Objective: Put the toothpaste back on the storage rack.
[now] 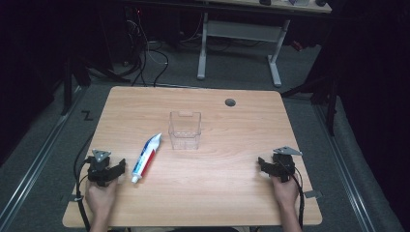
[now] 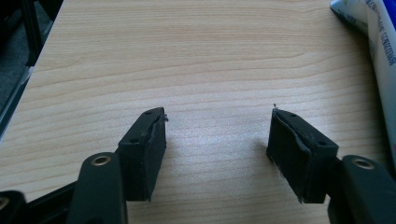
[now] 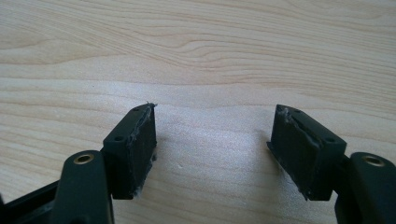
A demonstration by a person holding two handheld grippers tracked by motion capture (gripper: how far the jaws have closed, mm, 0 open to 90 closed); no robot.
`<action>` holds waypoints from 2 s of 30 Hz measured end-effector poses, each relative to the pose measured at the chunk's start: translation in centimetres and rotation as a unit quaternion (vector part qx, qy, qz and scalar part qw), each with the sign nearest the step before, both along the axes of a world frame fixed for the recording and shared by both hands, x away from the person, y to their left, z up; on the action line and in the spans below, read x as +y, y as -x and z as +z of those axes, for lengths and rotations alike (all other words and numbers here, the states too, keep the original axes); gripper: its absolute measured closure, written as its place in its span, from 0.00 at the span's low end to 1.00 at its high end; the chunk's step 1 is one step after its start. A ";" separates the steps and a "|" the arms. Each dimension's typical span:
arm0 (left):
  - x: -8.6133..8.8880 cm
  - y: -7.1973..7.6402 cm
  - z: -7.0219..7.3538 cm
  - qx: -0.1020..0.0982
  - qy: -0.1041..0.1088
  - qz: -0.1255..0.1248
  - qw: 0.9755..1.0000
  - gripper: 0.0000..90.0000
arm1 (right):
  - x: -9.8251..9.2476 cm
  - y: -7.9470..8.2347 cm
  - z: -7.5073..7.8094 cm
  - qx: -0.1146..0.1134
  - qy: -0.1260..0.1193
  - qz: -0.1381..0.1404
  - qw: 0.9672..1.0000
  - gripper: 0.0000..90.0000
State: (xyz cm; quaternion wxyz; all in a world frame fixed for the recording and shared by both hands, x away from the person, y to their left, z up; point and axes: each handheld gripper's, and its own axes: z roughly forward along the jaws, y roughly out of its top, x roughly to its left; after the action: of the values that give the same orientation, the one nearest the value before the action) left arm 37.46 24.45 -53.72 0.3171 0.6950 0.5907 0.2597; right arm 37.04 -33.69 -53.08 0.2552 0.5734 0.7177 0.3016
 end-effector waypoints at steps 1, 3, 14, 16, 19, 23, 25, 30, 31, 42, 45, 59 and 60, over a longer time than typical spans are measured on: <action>0.0 0.0 0.0 0.000 0.000 0.000 1.000 0.41 | 0.0 0.0 0.0 0.000 0.000 0.000 1.000 0.35; 0.0 0.0 0.0 0.000 0.000 0.000 1.000 0.41 | 0.0 0.0 0.0 0.000 0.000 0.000 1.000 0.35; 0.2 0.0 0.0 -0.001 0.012 -0.008 1.000 0.43 | 0.0 0.0 0.0 0.000 0.000 0.000 1.000 0.35; 0.3 0.0 0.0 -0.001 0.016 -0.008 1.000 0.42 | 0.0 0.0 0.0 0.000 0.000 0.000 1.000 0.35; 0.2 0.0 0.0 0.000 0.015 -0.008 1.000 0.41 | 0.0 0.0 0.0 0.000 0.000 0.000 1.000 0.35; 0.0 0.0 0.1 0.003 0.006 -0.006 1.000 0.39 | 0.0 0.0 0.0 0.000 0.000 0.000 1.000 0.35; 0.0 0.0 0.1 0.006 0.009 -0.003 1.000 0.39 | 0.0 0.0 0.0 0.000 0.000 0.000 1.000 0.35; 0.2 0.2 0.3 -0.001 0.018 -0.007 1.000 0.38 | 0.0 0.0 0.0 0.000 0.000 0.000 1.000 0.35; 0.2 0.2 0.4 -0.001 0.017 -0.010 1.000 0.38 | 0.0 0.0 0.0 0.000 0.000 0.000 1.000 0.35; 0.1 1.3 1.1 -0.011 0.027 -0.019 0.999 0.38 | 0.0 0.0 0.0 0.000 0.000 -0.001 1.000 0.35; 0.0 1.7 1.5 -0.014 0.039 -0.022 0.999 0.38 | 0.0 0.0 0.0 0.000 0.000 -0.002 1.000 0.35; -0.2 3.3 2.3 -0.015 0.051 -0.038 0.998 0.40 | 0.1 0.1 0.0 0.001 0.001 -0.004 1.000 0.35; -0.2 3.4 2.4 -0.015 0.051 -0.039 0.998 0.40 | 0.1 0.1 0.0 0.001 0.001 -0.003 1.000 0.35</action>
State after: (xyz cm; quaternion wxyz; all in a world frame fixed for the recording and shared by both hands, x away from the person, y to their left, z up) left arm 34.11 24.24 -51.27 0.3712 0.6966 0.5705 0.2269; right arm 36.96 -33.63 -53.06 0.2561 0.5758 0.7164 0.2994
